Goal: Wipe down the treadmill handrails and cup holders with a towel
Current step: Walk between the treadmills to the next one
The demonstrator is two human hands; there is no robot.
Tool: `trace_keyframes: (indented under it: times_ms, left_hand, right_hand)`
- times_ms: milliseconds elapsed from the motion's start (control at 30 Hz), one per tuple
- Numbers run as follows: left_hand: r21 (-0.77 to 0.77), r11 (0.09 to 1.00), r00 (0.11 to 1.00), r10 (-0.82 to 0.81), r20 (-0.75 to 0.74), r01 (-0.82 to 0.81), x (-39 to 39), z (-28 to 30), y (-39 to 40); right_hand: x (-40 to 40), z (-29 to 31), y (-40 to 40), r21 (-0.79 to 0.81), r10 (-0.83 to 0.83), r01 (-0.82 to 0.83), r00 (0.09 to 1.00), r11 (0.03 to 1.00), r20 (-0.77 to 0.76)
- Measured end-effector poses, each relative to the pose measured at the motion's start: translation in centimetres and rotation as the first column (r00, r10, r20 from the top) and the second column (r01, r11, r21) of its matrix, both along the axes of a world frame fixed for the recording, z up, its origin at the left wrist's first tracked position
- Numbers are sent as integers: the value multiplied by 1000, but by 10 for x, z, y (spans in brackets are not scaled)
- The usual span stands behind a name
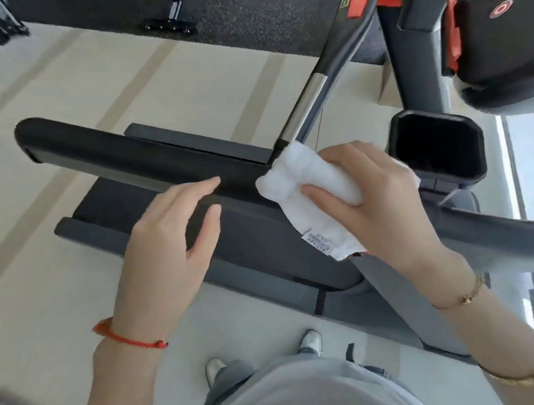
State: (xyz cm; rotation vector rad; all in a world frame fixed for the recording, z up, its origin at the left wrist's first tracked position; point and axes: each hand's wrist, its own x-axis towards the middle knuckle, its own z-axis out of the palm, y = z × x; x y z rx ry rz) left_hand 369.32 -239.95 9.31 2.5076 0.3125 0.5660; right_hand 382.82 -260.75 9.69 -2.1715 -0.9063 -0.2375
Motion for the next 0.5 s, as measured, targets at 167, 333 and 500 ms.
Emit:
trace_keyframes:
  times_ms: [167, 333, 500]
  left_hand:
    - [-14, 989, 988, 149, -29, -149, -54, -14, 33]
    - [-36, 960, 960, 276, -55, -278, -122, -32, 80]
    - [-16, 923, 919, 380, -102, -384, -197, -46, 135]
  right_hand:
    - [-30, -10, 49, -4, 115, -115, 993, 993, -9]
    - [-70, -36, 111, -46, 179, -180, 984, 983, -18]
    - [-125, -60, 179, -77, 252, -260, 962, 962, -100]
